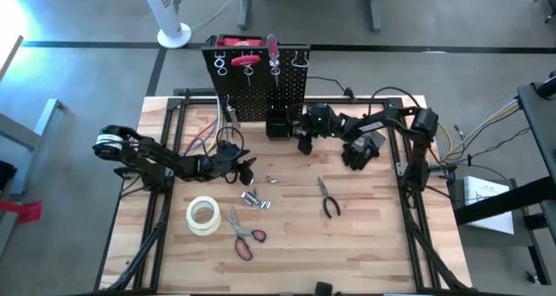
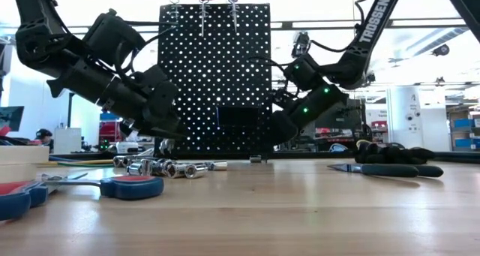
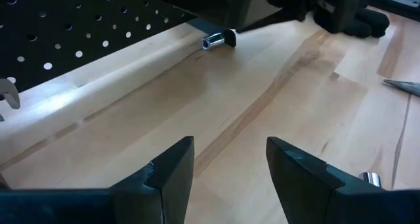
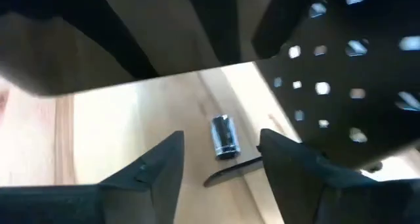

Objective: Hang tools onto peg board
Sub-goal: Adjust the peg board

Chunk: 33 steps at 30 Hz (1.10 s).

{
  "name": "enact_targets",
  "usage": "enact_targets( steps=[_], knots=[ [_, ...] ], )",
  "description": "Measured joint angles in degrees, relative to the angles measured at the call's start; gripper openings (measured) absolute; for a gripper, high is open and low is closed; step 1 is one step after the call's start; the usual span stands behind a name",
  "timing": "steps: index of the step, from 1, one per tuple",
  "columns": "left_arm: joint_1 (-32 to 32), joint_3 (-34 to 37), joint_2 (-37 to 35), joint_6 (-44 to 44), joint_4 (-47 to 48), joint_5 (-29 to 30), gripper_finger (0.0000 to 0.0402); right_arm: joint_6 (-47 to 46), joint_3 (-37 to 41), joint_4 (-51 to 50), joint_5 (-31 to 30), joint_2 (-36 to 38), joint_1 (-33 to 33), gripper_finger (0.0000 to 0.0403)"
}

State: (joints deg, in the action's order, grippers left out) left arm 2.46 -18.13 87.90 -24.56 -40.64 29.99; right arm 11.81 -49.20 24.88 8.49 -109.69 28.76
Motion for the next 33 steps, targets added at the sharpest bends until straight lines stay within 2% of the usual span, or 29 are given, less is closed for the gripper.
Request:
enact_targets(
  steps=[9,16,25,30,33],
  knots=[
    [0.0,0.02,0.0,0.0,0.15,0.11,0.0182,5.77,-11.34,-17.63,2.55,-3.39,0.79,0.018],
    [-0.02,0.06,0.0,0.0,1.56,0.11,0.0182,7.17,-17.69,-24.43,3.28,-6.26,0.89,0.0154],
    [-0.02,0.06,0.0,0.02,2.21,0.11,0.0182,8.19,-18.42,-27.67,5.04,-6.13,0.71,0.0129],
    [-0.02,0.06,0.0,0.02,2.21,0.09,0.0182,13.58,-18.39,-31.25,7.34,-5.4,0.2,0.0115],
    [-0.02,0.06,0.0,-0.18,2.45,0.0,0.0182,18.39,-18.13,-36.1,11.06,-4.87,-0.46,0.0103]
  ],
)
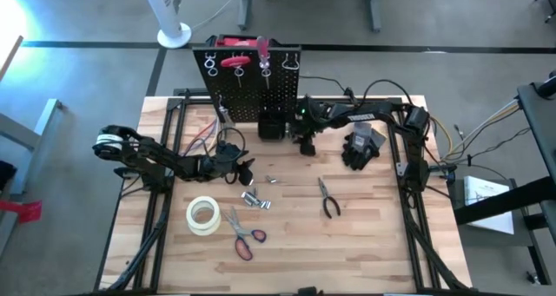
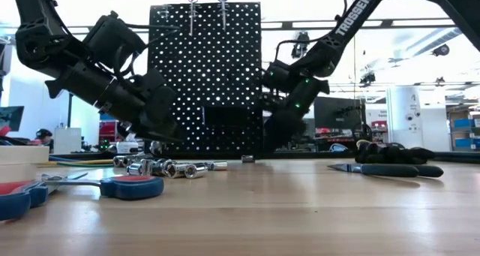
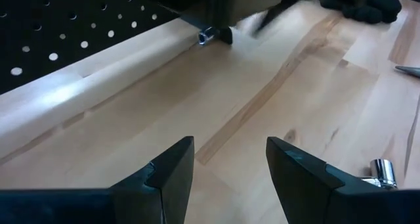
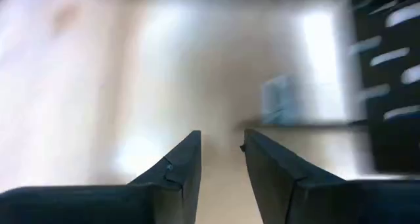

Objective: Hang tools onto peg board
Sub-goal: Adjust the peg board

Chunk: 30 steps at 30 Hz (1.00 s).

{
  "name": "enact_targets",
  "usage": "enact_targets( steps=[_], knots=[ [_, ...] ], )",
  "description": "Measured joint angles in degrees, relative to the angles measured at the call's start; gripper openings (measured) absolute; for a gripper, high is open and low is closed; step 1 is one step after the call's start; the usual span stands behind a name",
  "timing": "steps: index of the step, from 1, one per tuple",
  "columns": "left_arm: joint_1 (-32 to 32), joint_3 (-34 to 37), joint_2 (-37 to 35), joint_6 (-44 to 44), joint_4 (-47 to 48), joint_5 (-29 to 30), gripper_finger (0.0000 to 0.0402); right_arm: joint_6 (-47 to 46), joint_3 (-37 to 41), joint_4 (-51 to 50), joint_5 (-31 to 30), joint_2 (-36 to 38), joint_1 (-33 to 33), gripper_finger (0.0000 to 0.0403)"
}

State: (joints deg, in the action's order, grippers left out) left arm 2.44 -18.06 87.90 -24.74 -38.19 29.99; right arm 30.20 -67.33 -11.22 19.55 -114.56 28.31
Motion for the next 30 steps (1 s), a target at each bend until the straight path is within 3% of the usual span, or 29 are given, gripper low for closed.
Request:
enact_targets(
  steps=[8,14,18,24,28,30],
  knots=[
    [0.0,0.02,0.0,-0.67,0.28,-0.28,0.0182,2.17,1.77,-3.46,-5.06,5.9,-1.45,0.0071],
    [0.0,0.02,0.19,1.51,0.73,0.51,0.0181,-5.78,5.87,0.66,-10.0,10.42,-2.68,0.0013],
    [0.53,-0.34,2.61,1.11,-3.61,0.49,0.0168,-21.51,12.65,12.31,-12.13,11.82,-3.86,0.0003],
    [0.57,-4.97,12.01,2.51,-12.28,-0.65,0.0154,-42.33,24.98,37.33,-12.05,15.64,-5.82,0.0001],
    [0.9,-8.47,17.61,-3.45,-15.06,1.64,0.0153,-57.43,31.53,55.9,-13.92,16.29,-5.72,0.0],
    [1.31,-9.53,20.0,-6.57,-16.53,3.02,0.0153,-62.89,33.21,57.71,-16.8,16.15,-5.49,0.0]
  ],
)
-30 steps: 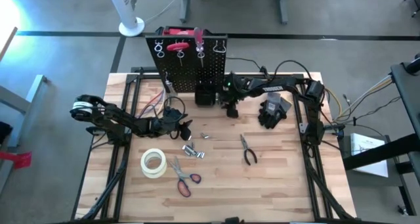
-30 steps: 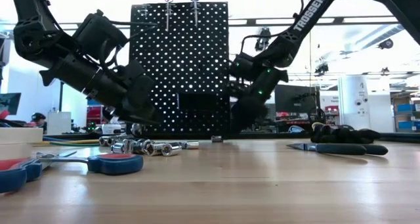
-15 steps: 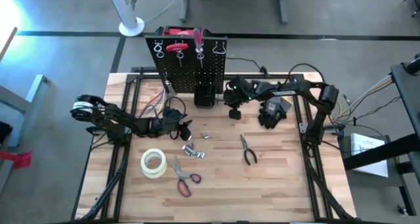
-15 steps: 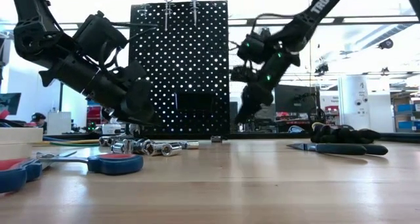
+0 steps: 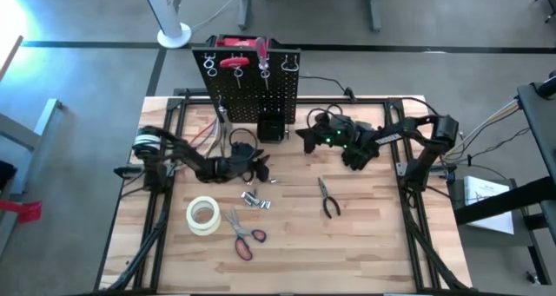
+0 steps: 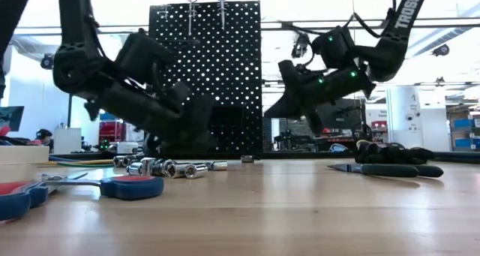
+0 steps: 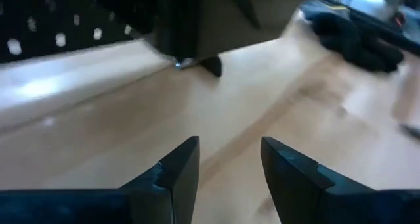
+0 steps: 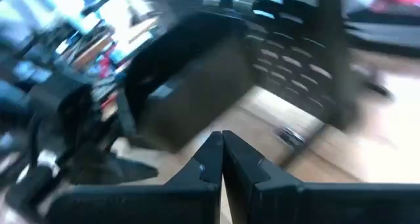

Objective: Hang tools onto peg board
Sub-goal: Adjust the peg board

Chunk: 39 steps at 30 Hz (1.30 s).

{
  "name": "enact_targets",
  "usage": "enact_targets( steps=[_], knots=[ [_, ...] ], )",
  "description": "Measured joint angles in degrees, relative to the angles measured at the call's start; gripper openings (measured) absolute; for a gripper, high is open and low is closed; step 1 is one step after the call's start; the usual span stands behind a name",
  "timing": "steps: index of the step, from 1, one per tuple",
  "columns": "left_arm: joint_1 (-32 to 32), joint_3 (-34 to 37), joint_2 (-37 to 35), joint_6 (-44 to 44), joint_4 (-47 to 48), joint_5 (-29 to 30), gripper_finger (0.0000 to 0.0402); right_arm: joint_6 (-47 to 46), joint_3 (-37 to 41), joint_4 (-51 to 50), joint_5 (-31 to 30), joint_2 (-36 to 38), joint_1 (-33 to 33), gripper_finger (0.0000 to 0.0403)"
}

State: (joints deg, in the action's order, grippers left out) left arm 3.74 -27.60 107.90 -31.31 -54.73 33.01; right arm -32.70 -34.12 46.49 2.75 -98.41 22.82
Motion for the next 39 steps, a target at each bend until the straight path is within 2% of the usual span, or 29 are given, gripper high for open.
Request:
enact_targets(
  steps=[2,6,10,12,16,20,27,31,34,39],
  knots=[
    [0.51,-1.01,1.83,-3.17,-1.51,0.88,0.0153,-2.92,0.06,-0.17,-3.72,-0.02,0.29,0.0],
    [0.91,-1.26,4.31,-6.36,-1.95,1.13,0.0153,-3.89,-0.13,-1.33,-7.05,-0.46,1.42,0.0],
    [0.37,0.69,3.51,-7.84,-3.39,0.9,0.0153,-2.97,-1.8,-0.71,-7.18,-1.06,3.31,0.0],
    [0.1,2.35,1.85,-8.24,-3.28,0.83,0.0153,0.22,-2.37,-0.78,-7.18,-1.13,3.84,0.0],
    [-0.49,5.82,-2.8,-5.46,-3.2,0.15,0.0153,12.42,-2.93,-0.9,-3.65,-0.72,4.49,0.0006],
    [-1.24,9.5,-8.67,-1.47,-3.05,-0.76,0.0153,19.2,-3.5,-1.27,-2.35,-0.67,5.39,0.0044],
    [-1.2,16.07,-19.14,2.62,-2.88,-0.78,0.0153,25.38,-4.92,-1.25,4.16,-0.64,7.78,0.0169],
    [-1.2,18.85,-25.16,12.72,-2.83,-0.73,0.0153,25.65,-5.61,-1.29,7.6,0.26,9.4,0.0221],
    [-1.04,19.94,-29.73,16.86,-2.81,-0.72,0.0153,25.38,-5.67,-1.3,9.65,2.04,10.17,0.0233],
    [-0.73,21.25,-37.99,19.91,-2.49,1.31,0.0166,26.57,-5.67,-1.31,10.93,6.41,10.57,0.0223]
  ],
)
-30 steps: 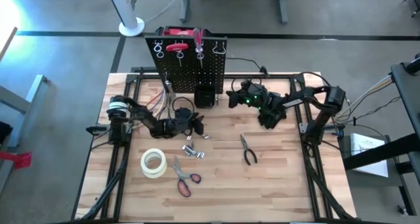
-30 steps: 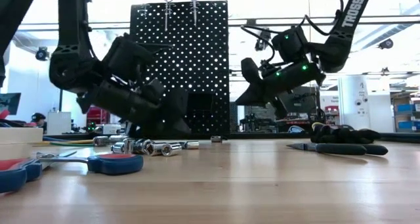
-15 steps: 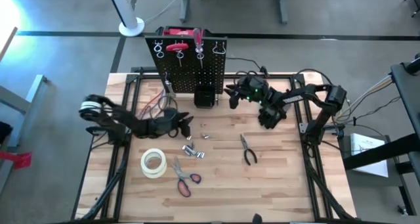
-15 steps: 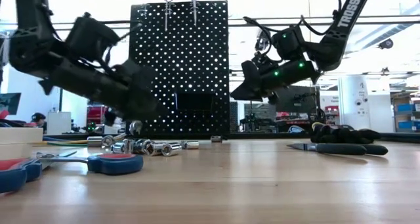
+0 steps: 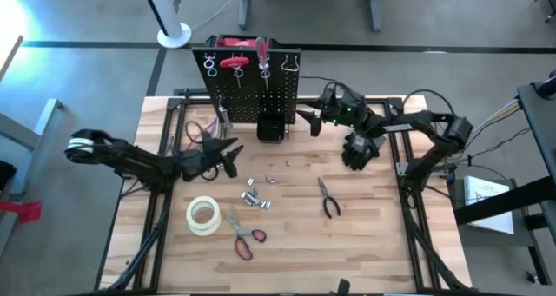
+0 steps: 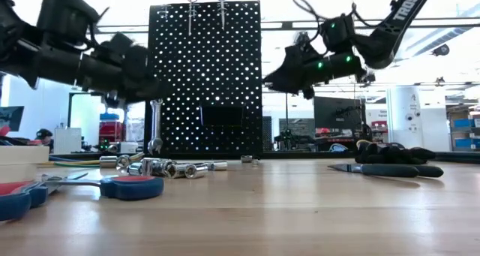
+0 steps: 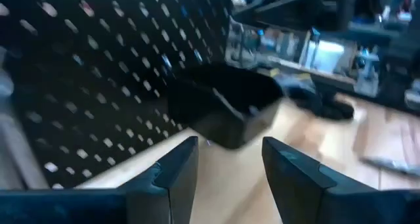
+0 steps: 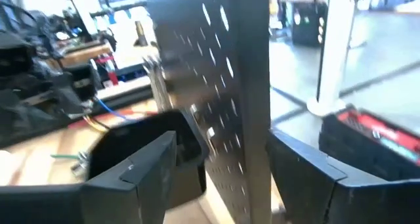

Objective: Hang tools onto peg board
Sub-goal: Adjust the peg board

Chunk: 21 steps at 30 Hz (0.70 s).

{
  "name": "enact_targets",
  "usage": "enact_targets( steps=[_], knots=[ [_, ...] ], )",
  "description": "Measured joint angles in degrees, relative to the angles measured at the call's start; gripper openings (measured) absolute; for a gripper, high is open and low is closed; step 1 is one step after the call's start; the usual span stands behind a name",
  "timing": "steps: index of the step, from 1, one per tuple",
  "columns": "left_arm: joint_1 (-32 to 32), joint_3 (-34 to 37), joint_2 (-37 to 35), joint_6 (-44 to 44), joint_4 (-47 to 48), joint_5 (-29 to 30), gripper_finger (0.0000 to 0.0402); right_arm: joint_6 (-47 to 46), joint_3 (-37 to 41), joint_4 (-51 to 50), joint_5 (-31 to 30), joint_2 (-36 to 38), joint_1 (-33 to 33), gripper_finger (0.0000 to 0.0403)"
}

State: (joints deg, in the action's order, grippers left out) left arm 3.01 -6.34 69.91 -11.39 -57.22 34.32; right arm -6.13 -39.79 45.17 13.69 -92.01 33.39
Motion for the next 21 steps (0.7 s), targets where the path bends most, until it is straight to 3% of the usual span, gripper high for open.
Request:
enact_targets(
  steps=[4,12,16,21],
  knots=[
    [0.34,0.28,-6.91,2.53,4.03,3.11,0.0198,0.1,-0.53,-1.25,2.15,2.81,0.9,0.021],
    [0.89,-2.71,-21.69,8.19,21.32,17.32,0.0274,0.93,-7.31,-10.07,5.53,2.32,2.14,0.0206],
    [0.87,-6.19,-27.9,15.11,28.27,19.74,0.0283,1.65,-8.77,-10.64,6.76,2.31,2.14,0.0206],
    [0.94,-8.54,-34.66,26.3,29.87,24.01,0.0273,2.52,-9.09,-10.67,6.88,2.34,2.14,0.0206]
  ],
)
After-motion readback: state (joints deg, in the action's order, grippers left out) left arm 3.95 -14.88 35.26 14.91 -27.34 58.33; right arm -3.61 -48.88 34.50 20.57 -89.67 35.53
